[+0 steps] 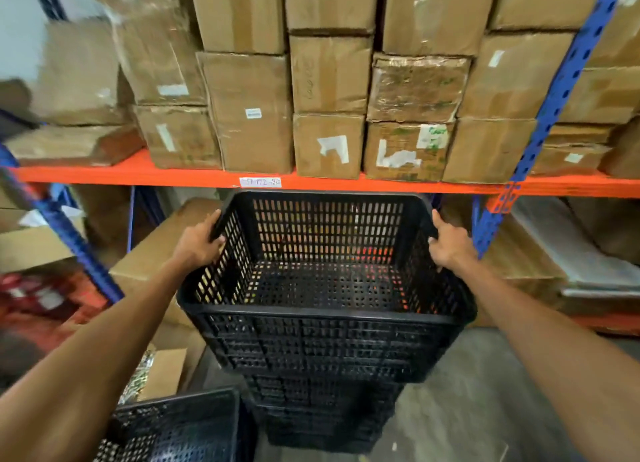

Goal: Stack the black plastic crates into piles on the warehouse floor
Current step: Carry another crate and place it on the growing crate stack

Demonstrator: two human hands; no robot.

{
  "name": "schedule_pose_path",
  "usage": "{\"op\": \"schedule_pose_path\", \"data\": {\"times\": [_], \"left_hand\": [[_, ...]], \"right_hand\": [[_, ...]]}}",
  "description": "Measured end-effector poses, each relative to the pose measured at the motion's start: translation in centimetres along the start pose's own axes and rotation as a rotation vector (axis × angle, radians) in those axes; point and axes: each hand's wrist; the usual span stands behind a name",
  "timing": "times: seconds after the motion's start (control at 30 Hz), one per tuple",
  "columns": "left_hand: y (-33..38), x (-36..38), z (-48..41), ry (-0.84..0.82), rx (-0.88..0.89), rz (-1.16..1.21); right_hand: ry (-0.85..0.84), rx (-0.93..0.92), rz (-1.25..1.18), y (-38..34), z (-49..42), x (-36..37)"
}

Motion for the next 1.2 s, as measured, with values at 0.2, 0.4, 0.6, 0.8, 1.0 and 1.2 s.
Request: {"op": "schedule_pose_path", "data": {"times": [0.2,0.4,0.6,0.8,1.0,1.2], "left_hand": [[-1.0,3.8,-3.1,-0.076,-0.043,-0.023],[-2.2,7.9,-4.7,-0.161,-0.067,0.008],[-3.6,10.2,-4.5,-0.172,-0.077,0.013],[-4.3,11.3,-4.4,-0.152,-0.074,-0.050],[-4.3,11.9,-5.4,-0.159,-0.078,-0.058],[-4.8,12.0,-5.9,-0.163,-0.077,0.010]], "right_hand": [[-0.049,0.050,0.029,-0.2,-3.1,4.0],[-0.049,0.116,0.016,0.6,-4.1,7.5],[-0.044,0.087,0.005,0.9,-3.1,9.9],[-0.062,0.102,-0.007,0.7,-3.2,11.2],[-0.058,0.122,-0.022,0.6,-4.1,11.3],[-0.053,0.139,-0.012,0.2,-4.7,11.7]]}}
Point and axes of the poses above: each hand's wrist, its own z-axis away from the middle knuckle, its own x-axis out of the palm, y = z × x, and after that the axes turned 2 degrees about z, right-handed
